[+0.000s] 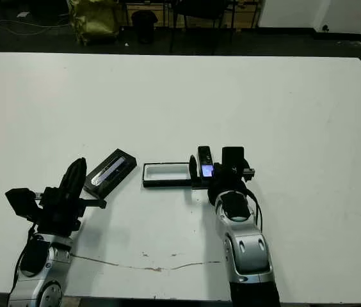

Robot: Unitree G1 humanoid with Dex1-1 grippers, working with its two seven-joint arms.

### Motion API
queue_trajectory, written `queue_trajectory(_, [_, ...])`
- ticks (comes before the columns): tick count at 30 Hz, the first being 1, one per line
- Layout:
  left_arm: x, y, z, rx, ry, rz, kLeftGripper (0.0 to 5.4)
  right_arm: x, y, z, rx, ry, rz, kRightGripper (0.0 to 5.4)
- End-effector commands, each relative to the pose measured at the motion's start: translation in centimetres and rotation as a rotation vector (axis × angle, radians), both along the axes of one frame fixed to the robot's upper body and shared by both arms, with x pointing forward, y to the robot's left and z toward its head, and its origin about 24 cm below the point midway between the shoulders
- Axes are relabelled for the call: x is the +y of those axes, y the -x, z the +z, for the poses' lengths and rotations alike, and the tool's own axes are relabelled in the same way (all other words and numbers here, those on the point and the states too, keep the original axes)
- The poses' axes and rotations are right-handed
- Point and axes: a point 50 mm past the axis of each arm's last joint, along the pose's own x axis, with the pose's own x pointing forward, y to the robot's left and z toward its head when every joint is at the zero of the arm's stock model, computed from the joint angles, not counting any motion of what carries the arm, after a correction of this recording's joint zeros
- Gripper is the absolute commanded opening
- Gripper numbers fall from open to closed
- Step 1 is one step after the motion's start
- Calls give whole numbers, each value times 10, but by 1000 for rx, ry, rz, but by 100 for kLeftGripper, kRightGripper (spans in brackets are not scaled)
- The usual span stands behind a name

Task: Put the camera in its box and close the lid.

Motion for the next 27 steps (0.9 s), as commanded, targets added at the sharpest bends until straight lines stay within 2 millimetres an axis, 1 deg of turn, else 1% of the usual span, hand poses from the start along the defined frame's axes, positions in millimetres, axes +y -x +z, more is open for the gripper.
queue_trajectory(1, [3,0,-6,13,-15,-5,0,-4,-2,-4,33,16,-18,539])
queue_trajectory(4, [3,0,-6,19,-21,2,0,-5,-4,-3,26,20,-19,539])
queue_trajectory(7, [3,1,-5,21,-26,0,0,-6,-5,-3,16,60,-12,539])
queue_trajectory(10, [3,2,-6,32,-21,7,0,-7,-6,-4,25,26,-24,539])
queue_trajectory(20, [4,1,-6,24,-18,-2,0,-8,-6,-6,32,26,-26,540])
queue_trajectory(25, [4,2,-6,34,-14,3,0,-9,-7,-8,51,36,-32,527])
queue_trajectory(27, [4,2,-7,23,-15,-1,0,-9,-7,-9,49,32,-30,533])
